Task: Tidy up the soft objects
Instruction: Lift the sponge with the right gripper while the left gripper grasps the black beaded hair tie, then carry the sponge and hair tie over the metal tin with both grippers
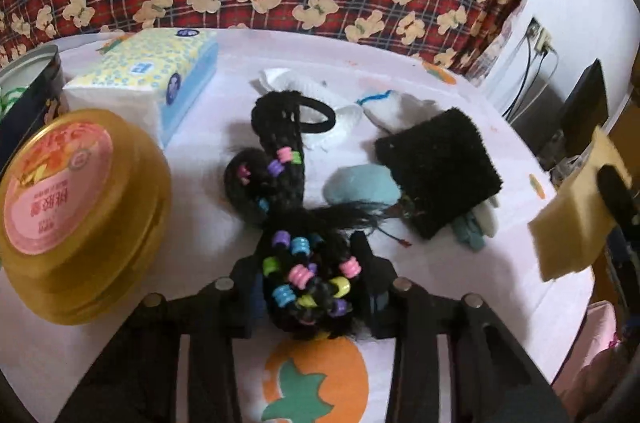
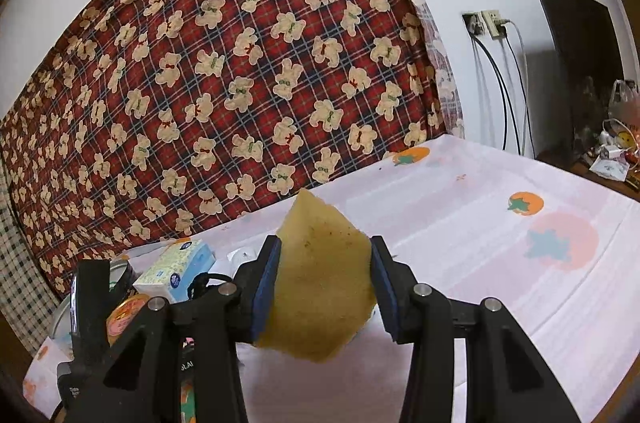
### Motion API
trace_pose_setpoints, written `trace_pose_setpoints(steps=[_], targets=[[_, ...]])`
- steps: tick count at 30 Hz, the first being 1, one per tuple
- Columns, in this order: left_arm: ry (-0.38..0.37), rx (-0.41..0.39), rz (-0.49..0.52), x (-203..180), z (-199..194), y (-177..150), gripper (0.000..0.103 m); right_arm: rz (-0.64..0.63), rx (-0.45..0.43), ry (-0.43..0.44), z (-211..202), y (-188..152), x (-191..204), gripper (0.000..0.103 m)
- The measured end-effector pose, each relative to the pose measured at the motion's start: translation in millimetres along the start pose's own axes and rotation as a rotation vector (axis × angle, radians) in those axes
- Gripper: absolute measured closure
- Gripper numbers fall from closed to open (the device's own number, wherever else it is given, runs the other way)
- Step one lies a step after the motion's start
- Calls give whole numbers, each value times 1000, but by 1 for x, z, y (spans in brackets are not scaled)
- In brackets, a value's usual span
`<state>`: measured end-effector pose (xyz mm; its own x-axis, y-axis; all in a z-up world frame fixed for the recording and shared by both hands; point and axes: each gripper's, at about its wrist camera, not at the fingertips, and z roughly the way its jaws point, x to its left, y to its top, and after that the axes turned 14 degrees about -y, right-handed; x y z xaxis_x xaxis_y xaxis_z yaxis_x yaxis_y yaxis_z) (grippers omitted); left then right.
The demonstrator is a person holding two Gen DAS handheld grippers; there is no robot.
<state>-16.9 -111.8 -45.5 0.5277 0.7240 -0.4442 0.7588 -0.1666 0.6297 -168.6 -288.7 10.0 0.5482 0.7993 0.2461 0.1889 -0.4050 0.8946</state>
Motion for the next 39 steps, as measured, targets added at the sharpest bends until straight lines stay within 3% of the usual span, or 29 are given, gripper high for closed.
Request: trace_pose_setpoints(steps=[6, 10, 15, 22, 39], targets=[[-156, -142, 47, -7, -32, -3, 70, -7, -7, 4, -3, -1, 3, 56], [-212, -242, 82, -6, -57, -3, 70, -11, -29, 9, -9, 4, 9, 56], [-231, -367, 145, -2, -91, 2, 70, -29, -57, 30, -19, 8, 25, 56], [-164, -497, 176, 25, -137, 7, 70, -78, -91, 106, -31, 12, 68, 56], [73, -701, 15, 154, -228, 7, 70, -198, -100, 369, -38, -16, 232, 56]])
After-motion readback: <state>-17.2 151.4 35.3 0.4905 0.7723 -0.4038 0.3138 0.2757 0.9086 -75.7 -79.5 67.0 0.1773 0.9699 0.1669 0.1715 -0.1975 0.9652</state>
